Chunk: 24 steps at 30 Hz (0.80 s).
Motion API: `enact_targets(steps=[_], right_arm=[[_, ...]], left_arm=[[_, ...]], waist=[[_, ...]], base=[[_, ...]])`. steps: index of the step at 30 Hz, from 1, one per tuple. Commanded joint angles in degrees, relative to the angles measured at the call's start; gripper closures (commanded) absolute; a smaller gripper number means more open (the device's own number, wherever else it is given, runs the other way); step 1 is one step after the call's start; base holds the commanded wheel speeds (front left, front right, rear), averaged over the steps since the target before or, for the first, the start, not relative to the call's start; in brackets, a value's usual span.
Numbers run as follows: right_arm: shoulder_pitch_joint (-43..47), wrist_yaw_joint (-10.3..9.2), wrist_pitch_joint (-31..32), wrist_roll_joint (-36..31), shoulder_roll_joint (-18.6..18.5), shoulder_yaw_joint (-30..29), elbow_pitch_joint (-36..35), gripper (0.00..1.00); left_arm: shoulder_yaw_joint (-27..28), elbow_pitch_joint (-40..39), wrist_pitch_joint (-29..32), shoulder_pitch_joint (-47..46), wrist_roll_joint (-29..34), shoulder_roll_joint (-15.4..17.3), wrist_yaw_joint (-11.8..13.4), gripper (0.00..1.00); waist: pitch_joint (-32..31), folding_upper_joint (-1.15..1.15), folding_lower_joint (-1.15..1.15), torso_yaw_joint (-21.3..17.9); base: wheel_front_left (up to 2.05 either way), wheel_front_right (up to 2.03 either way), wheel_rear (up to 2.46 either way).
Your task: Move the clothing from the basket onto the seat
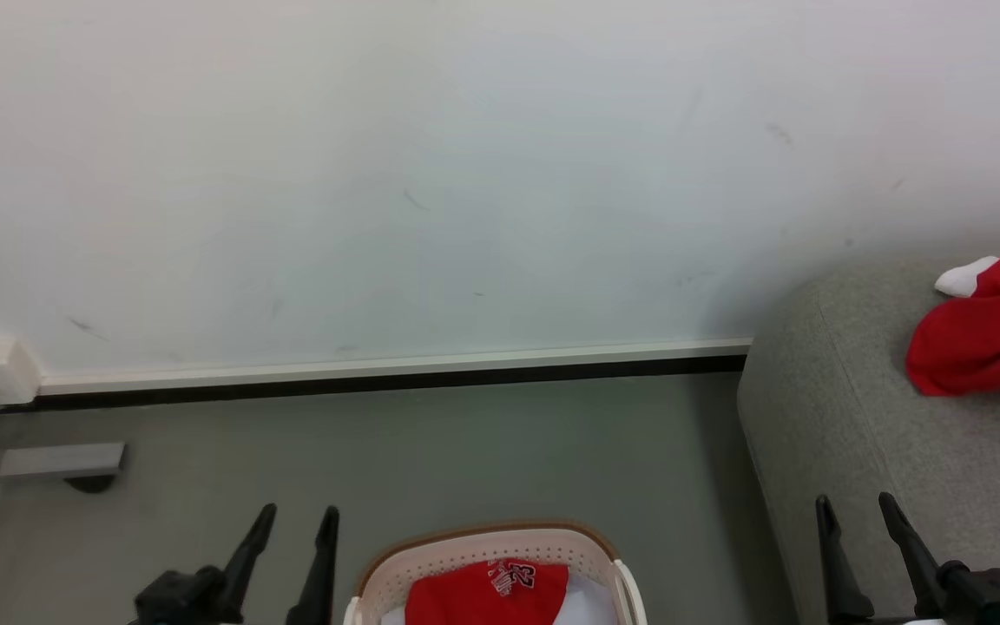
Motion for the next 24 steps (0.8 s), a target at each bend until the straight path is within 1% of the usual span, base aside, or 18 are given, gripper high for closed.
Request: enact_targets(steps=[1, 4, 6, 7, 8, 16, 24], right_arm=[[-0.81, -0.12, -0.15, 0.18, -0.1, 0.29, -0.51, 0.0], [-1.47, -0.12, -0.15, -0.25, -0.11, -0.02, -1.21, 0.0], [-1.93, -0.12, -0.16, -0.65, -0.12, -0.48, -1.69, 0.0], [-1.93, -0.12, -0.16, -0.65, -0.12, -0.48, -1.69, 0.0], [-2.29, -0.12, -0.16, -0.77, -0.1, -0.84, -2.19, 0.0], [-6.26, -0.12, -0.16, -0.85, -0.09, -0.65, -6.58, 0.0], [-8.61, -0.12, -0.15, 0.42, -0.07, 0.93, -10.94, 0.0]], left_arm=[[-1.48, 0.67, -0.03, -1.51, -0.51, 0.95, -0.17, 0.0], [-7.54, 2.91, 0.03, -3.78, -3.01, 2.43, -0.09, 0.0], [-11.64, 4.48, 0.77, -5.75, -4.82, 4.19, -0.09, 0.0], [-11.64, 4.48, 0.77, -5.75, -4.82, 4.19, -0.09, 0.0], [-13.44, 5.24, 1.23, -6.9, -5.97, 4.81, -0.09, 0.0], [-27.75, 10.94, 7.58, -15.59, -12.41, 8.88, -0.11, 0.0], [-39.57, 18.09, 11.35, -21.54, -19.28, 10.99, -0.11, 0.0]], waist=[[1.08, -0.01, 0.0, -1.21], [2.14, -0.01, 0.0, -2.7], [2.82, -0.01, 0.0, -3.98], [2.82, -0.01, 0.0, -3.98], [3.4, -0.01, 0.0, -4.54], [10.92, -0.01, 0.0, -10.37], [17.48, -0.01, 0.0, -15.4]], base=[[0.0, 0.0, 0.0], [0.0, 0.0, 0.0], [0.0, 0.0, 0.0], [0.0, 0.0, 0.0], [0.0, 0.0, 0.0], [0.0, 0.0, 0.0], [0.0, 0.0, 0.0]])
